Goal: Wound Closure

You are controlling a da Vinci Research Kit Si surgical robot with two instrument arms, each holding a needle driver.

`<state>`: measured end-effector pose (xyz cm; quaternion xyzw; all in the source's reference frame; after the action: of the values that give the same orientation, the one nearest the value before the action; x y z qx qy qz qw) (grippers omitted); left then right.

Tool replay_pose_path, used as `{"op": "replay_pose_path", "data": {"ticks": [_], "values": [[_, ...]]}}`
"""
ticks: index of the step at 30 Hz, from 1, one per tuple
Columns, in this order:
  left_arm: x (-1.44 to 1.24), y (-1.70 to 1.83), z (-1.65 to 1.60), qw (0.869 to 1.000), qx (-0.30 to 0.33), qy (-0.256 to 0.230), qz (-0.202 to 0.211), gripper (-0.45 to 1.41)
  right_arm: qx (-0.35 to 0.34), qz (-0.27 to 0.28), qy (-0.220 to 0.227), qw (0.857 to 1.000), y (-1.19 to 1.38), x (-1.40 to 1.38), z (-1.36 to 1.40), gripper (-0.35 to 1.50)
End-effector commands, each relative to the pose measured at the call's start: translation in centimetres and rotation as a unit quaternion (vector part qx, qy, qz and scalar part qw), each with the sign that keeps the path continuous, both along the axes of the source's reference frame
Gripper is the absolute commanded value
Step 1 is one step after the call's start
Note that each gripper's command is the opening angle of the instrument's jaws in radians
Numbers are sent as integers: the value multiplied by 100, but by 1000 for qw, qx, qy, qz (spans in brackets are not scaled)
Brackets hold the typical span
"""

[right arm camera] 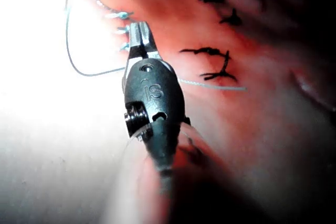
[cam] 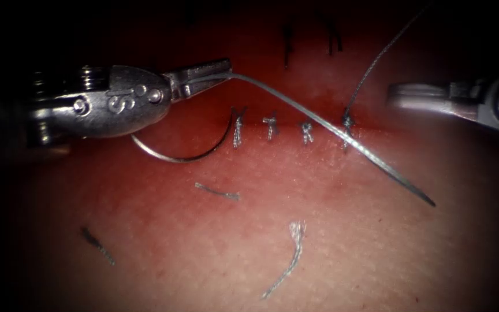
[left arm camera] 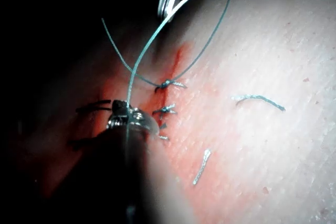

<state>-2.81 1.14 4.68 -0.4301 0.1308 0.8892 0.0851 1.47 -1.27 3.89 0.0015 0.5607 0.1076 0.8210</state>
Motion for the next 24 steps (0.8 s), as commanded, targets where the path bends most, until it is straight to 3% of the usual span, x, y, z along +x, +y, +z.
{"op": "replay_pose_path", "data": {"ticks": [1,6,11,17,24], "values": [[-14,7,4,1000,-1,2,-9,-45,0,-16,9,1000,-3,22,4,-35],[-41,20,16,1000,-1,8,-26,-45,18,-43,44,998,-12,39,-3,-35],[-53,29,36,998,-3,13,-53,-45,32,-13,93,995,-9,47,-13,-35],[-65,15,57,997,-12,27,-64,-45,23,102,95,990,6,61,-15,-35],[-83,-9,61,996,-20,41,-74,-45,28,219,58,974,25,73,-13,-35]]}}
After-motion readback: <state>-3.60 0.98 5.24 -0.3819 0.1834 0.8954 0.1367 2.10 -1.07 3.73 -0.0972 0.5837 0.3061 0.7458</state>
